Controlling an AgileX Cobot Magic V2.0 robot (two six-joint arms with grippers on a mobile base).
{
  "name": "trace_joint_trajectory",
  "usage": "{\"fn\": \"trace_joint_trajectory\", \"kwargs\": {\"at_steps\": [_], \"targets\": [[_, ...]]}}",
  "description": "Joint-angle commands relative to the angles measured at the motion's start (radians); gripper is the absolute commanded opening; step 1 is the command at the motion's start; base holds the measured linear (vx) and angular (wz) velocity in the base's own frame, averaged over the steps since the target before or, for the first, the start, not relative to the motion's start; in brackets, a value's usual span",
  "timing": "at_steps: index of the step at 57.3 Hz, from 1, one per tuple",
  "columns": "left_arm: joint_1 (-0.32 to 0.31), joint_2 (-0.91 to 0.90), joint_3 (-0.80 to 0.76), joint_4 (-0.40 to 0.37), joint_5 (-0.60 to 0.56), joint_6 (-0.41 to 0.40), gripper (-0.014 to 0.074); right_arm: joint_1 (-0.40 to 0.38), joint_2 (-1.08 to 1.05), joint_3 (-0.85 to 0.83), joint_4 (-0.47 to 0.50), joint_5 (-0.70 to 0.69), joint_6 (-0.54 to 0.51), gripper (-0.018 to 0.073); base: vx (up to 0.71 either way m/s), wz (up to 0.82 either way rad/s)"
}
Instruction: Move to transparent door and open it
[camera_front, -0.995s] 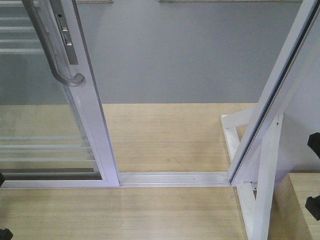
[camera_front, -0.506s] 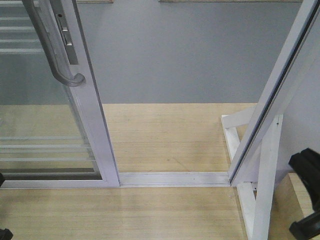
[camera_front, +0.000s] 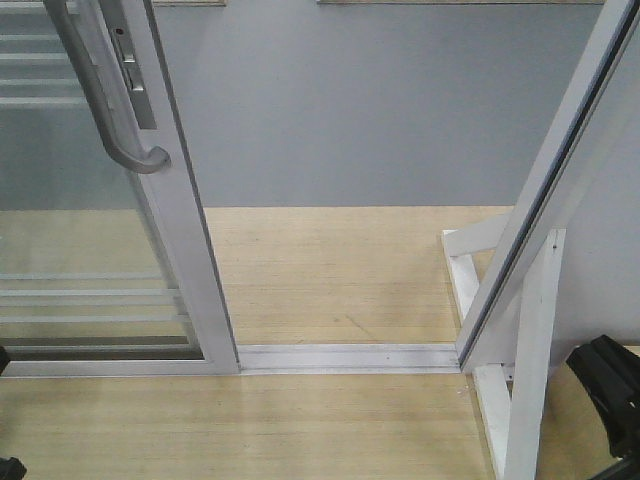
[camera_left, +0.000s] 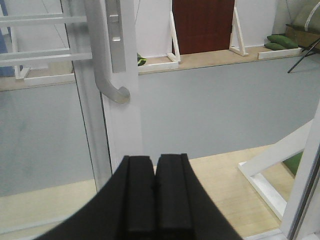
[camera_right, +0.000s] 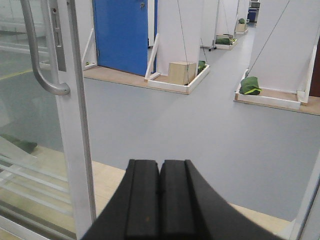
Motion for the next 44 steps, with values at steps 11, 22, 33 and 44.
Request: {"fn": "trace_joint_trajectory", "kwargs": {"at_steps": [11, 22, 33, 44], "targets": [[-0.003, -0.015, 0.015, -0.008, -0.090, -0.006, 0.0000, -0.128, -0.016, 0.005, -0.005, -0.082, 0.001, -0.0003, 0.00, 0.00], [-0.003, -0.015, 0.015, -0.008, -0.090, -0.006, 0.0000, -0.167, -0.016, 0.005, -0.005, -0.082, 0.001, -0.0003, 0.00, 0.00], [-0.003, -0.015, 0.015, -0.008, -0.090, -0.006, 0.0000, -0.167, -0.016, 0.005, -0.005, -0.078, 0.001, -0.0003, 0.00, 0.00], [-0.003, -0.015, 0.015, -0.008, -0.090, -0.006, 0.0000, -0.167, -0.016, 0.005, -0.005, -0.078, 0.001, -0.0003, 0.00, 0.00]]}}
